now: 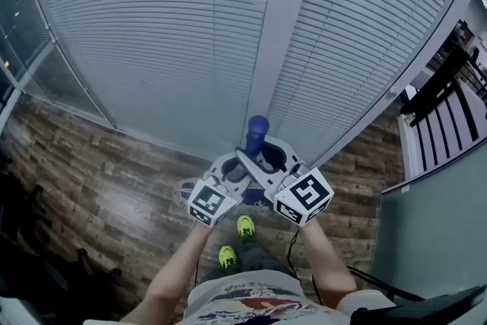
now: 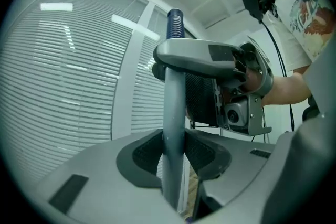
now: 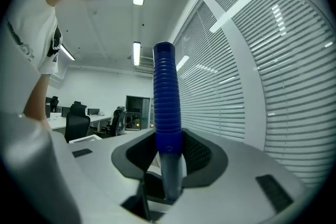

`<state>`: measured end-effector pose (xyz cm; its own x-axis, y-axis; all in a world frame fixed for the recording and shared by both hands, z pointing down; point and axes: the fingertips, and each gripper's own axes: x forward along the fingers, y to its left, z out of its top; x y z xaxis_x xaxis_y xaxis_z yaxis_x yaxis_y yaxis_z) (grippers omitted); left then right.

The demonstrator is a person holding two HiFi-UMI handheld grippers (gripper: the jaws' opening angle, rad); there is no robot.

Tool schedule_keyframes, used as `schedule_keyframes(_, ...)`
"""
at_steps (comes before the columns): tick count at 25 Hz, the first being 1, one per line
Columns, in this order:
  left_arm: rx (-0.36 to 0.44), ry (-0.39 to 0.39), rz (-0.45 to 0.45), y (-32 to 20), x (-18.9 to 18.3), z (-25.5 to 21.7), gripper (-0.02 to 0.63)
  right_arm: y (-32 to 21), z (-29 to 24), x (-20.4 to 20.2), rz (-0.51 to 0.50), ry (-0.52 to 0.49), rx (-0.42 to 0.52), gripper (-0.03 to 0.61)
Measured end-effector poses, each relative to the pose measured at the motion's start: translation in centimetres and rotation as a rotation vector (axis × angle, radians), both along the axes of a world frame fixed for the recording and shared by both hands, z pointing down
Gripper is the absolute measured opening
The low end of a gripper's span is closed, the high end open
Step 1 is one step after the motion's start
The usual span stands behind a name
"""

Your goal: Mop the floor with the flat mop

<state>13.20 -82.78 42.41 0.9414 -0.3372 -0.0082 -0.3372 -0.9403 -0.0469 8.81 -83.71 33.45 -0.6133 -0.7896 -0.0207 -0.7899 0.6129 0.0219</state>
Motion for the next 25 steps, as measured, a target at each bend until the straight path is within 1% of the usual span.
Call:
schedule_keyframes(3, -0.029, 0.004, 0.024, 3.2, -0.2, 0.6, 0.126, 3.4, 0.6, -0.4, -0.021, -0.012, -0.013, 0.138)
schedule_keyframes(6, -0.077, 0.013, 0.054, 6.7, -0.4, 1.1, 0.127, 7.2, 1.0, -0.6, -0.036, -0.074, -0.020, 0.140)
schedule_keyframes(8, -0.108, 0.014, 0.055, 8.9, -0.5, 1.5, 0.127, 9.6, 1.3, -0.7, -0.040, -0.096, -0.016, 0.141)
schedule_keyframes(12, -0.085, -0.047, 0.056, 13.0, 0.4, 2.2, 0.127, 13.9, 2.1, 0.0, -0.053, -0.110, -0.015, 0.143)
schedule_keyframes(17, -0.103, -0.132, 0.048, 17.8, 3.6, 3.3, 0.127, 19.1, 2.8, 3.4, -0.064, -0.135, -0.030, 0.147)
schedule_keyframes(20, -0.148, -0.149, 0.023, 22.4, 5.2, 4.5, 0.127, 24.2, 3.7, 5.0, -0.084, -0.138, -0.046, 0.150)
schedule_keyframes(22, -0.183, -0.154, 0.004, 26.0, 5.7, 5.5, 0.135, 28.1, 4.8, 5.4, -0.100, -0.146, -0.061, 0.152)
schedule_keyframes(25, -0.202, -0.209, -0.023, 32.5, 5.1, 7.7, 0.141, 35.1, 7.2, 4.5, -0.139, -0.177, -0.086, 0.160)
